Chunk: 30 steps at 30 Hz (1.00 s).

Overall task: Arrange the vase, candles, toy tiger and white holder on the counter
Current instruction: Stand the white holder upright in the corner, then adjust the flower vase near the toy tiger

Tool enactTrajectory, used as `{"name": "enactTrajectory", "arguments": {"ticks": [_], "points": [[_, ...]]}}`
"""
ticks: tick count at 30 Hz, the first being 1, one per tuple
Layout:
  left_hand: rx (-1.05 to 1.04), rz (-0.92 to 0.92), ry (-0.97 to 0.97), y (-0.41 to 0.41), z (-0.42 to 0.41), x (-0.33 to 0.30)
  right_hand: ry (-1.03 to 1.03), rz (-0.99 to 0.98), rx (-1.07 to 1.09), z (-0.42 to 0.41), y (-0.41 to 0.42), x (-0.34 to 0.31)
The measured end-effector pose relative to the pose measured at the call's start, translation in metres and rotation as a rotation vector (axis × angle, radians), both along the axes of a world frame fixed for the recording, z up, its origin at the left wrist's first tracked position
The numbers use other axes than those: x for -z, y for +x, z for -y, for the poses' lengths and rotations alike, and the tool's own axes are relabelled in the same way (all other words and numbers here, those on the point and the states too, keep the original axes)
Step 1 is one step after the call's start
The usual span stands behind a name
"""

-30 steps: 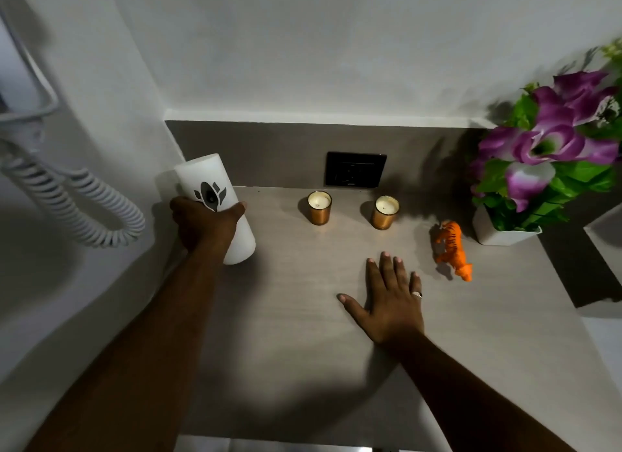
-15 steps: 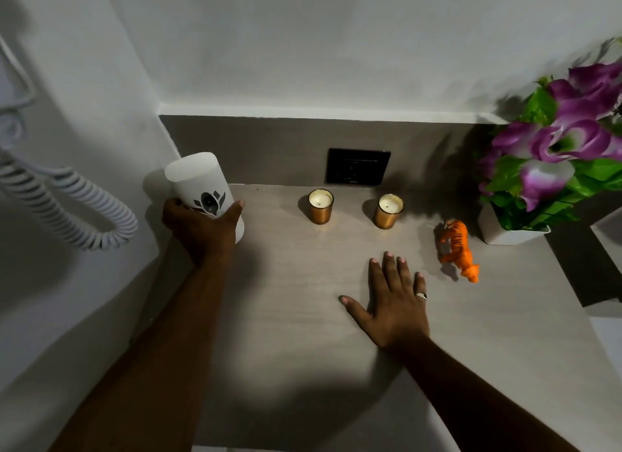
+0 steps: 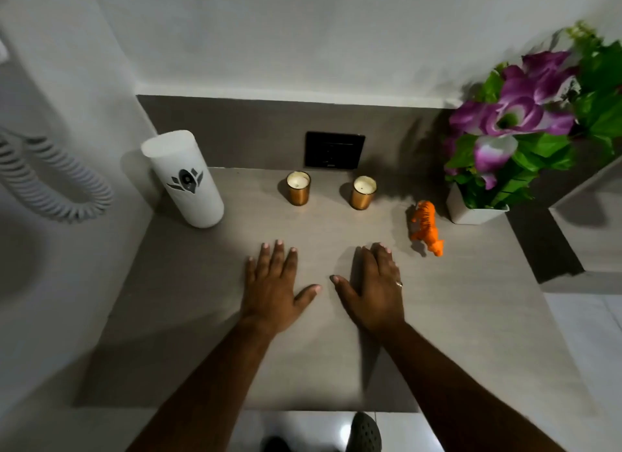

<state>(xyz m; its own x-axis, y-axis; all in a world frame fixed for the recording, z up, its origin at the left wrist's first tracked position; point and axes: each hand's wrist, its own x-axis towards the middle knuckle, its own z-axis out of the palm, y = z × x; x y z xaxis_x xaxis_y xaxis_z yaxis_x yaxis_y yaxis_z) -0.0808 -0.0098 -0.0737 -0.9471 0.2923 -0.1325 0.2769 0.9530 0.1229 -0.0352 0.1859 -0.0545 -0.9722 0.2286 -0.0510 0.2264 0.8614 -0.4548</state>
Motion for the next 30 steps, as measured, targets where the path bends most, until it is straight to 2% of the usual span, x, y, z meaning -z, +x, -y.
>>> {"name": "enactTrajectory", "arguments": {"ticks": [4, 7, 10, 12, 18, 24, 30], "points": [[-0.006, -0.021, -0.006, 0.0, 0.002, 0.002, -0.19, -0.134, 0.175, -0.014, 0.039, -0.007], [-0.01, -0.031, 0.014, 0.002, 0.0, -0.004, -0.287, -0.295, 0.421, -0.045, 0.059, -0.013], [-0.011, -0.038, 0.022, 0.006, -0.001, -0.008, -0.439, -0.366, 0.717, -0.088, 0.049, -0.023], [-0.014, -0.042, 0.035, 0.006, 0.0, -0.008, -0.468, -0.381, 0.799, -0.117, 0.024, -0.029], [-0.01, -0.064, 0.048, 0.005, 0.0, -0.003, -0.466, -0.465, 0.687, -0.185, -0.067, -0.036], [-0.017, -0.099, 0.056, 0.005, 0.0, 0.002, -0.433, -0.601, 0.754, -0.202, -0.109, -0.019], [-0.038, -0.076, 0.043, 0.004, 0.0, 0.0, -0.419, -0.555, 0.753, -0.216, -0.128, -0.019]]}}
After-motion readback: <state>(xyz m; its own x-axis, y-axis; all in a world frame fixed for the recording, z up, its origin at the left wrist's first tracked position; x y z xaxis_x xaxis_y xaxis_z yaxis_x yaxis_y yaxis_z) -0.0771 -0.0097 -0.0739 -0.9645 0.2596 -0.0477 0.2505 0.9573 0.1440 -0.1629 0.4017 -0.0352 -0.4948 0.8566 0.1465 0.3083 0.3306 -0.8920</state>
